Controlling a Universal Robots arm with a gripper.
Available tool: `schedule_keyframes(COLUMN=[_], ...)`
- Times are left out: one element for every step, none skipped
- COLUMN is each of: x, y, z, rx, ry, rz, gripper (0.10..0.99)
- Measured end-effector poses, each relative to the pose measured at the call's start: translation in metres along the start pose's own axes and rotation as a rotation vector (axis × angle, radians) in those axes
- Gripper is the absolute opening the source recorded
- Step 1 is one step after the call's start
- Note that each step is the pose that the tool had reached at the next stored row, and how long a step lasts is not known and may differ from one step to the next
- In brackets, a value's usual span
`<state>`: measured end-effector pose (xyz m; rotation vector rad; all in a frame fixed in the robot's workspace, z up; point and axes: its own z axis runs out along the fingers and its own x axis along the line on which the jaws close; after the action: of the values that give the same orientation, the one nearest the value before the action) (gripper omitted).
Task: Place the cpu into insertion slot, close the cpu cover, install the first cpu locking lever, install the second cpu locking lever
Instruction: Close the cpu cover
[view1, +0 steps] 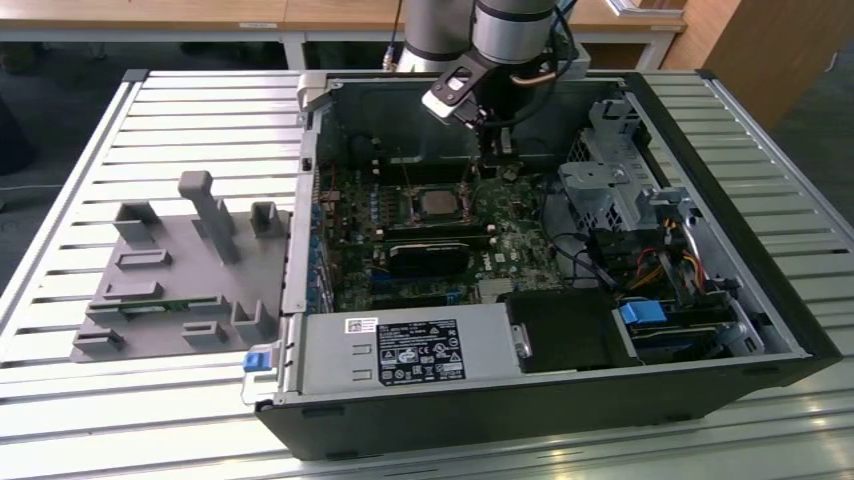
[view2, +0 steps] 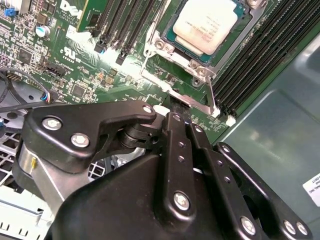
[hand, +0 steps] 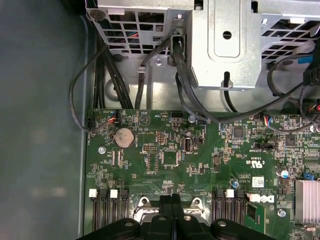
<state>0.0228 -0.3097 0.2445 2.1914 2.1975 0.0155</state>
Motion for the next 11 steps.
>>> schedule_keyframes(x=[0.0,0.0,0.0,0.0,0.0,0.0,0.0,0.0,0.0,0.0,-0.0001], y=[-0.0002,-0.0004,-0.0007,-0.001,-0.0012,-0.0015,-0.0018,-0.002,-0.0024,-0.0027,-0.0031], z=[0.0,0.0,0.0,0.0,0.0,0.0,-0.0001,-0.0001,-0.0001,-0.0001,-0.0001], rx=[0.0,0.0,0.0,0.0,0.0,0.0,0.0,0.0,0.0,0.0,0.0], ry=[0.0,0.0,0.0,0.0,0.0,0.0,0.0,0.0,0.0,0.0,0.0], rz=[0.0,0.0,0.0,0.0,0.0,0.0,0.0,0.0,0.0,0.0,0.0], gripper=[0.106,0.106,0.106,0.106,0.106,0.106,0.106,0.106,0.106,0.106,0.106])
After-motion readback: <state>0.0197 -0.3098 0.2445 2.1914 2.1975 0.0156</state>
